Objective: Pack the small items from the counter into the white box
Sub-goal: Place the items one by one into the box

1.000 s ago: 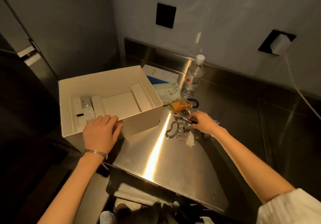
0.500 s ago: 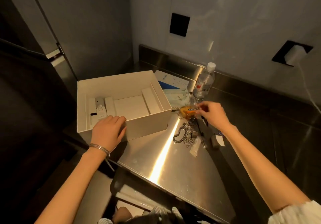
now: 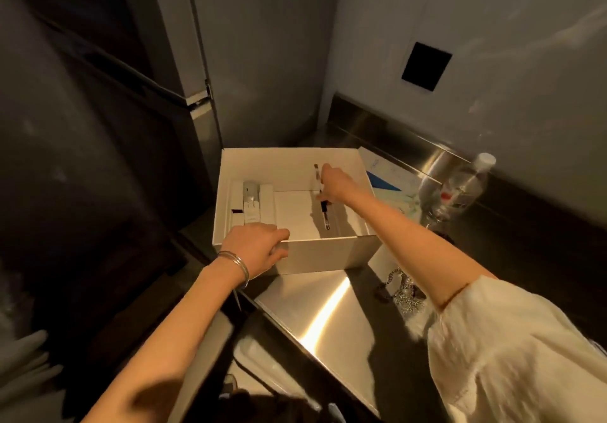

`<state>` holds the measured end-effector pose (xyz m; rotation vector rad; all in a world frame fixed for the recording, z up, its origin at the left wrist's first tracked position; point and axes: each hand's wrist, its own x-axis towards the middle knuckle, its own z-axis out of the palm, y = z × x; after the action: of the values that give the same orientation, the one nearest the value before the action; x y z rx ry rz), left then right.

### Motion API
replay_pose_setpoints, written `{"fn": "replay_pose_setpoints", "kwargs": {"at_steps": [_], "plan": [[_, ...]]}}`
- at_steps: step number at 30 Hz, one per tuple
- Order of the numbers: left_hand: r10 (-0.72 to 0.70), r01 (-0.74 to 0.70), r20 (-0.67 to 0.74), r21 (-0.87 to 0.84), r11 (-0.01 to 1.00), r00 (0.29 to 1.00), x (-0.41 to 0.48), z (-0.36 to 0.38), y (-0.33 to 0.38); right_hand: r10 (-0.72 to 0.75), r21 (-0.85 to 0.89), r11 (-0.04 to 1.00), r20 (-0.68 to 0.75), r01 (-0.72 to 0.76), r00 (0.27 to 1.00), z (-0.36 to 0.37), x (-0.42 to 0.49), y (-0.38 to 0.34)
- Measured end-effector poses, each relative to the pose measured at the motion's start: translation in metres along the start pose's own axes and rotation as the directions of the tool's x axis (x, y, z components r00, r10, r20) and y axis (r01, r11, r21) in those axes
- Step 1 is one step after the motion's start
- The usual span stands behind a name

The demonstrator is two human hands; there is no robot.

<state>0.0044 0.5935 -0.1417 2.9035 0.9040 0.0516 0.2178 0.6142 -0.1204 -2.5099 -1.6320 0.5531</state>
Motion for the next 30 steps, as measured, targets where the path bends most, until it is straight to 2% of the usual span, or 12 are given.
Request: {"fn": "replay_pose_setpoints", "kwargs": {"at_steps": [6, 11, 14, 18, 22, 24, 27, 30], "plan": [[-0.009, 0.008, -0.071, -0.017, 1.000, 0.997, -0.004, 0.005, 0.001, 0.105, -0.123, 0.988, 0.103, -0.092, 0.989, 0.034, 0.030, 0.010], [0.006, -0.010, -0.102, -0.040, 0.999, 0.995, -0.004, 0.004, 0.001, 0.100, -0.269, 0.960, 0.070, -0.078, 0.993, 0.040, 0.039, 0.015], [0.025, -0.036, -0.157, -0.064, 0.997, 0.987, -0.004, 0.006, 0.000, 0.073, -0.286, 0.957, 0.064, -0.051, 0.995, 0.040, 0.038, 0.018], [0.064, -0.068, -0.165, -0.021, 0.997, 0.984, -0.004, 0.004, -0.003, 0.008, -0.129, 0.992, 0.035, -0.003, 0.999, 0.035, 0.035, 0.020], [0.078, -0.077, -0.212, 0.014, 0.997, 0.974, -0.007, 0.007, -0.005, -0.201, 0.030, 0.978, -0.096, 0.204, 0.975, 0.003, -0.006, 0.026], [0.064, -0.067, -0.235, -0.003, 0.998, 0.970, -0.007, 0.010, -0.006, -0.257, 0.099, 0.955, -0.180, 0.278, 0.949, -0.018, -0.041, 0.038], [0.077, -0.082, -0.266, -0.009, 0.997, 0.961, -0.003, 0.012, -0.005, -0.171, 0.253, 0.932, -0.318, 0.258, 0.932, -0.035, -0.092, 0.082], [0.078, -0.084, -0.258, -0.011, 0.996, 0.963, -0.001, 0.015, -0.006, 0.037, 0.334, 0.940, -0.317, 0.075, 0.948, -0.024, -0.124, 0.141]]}}
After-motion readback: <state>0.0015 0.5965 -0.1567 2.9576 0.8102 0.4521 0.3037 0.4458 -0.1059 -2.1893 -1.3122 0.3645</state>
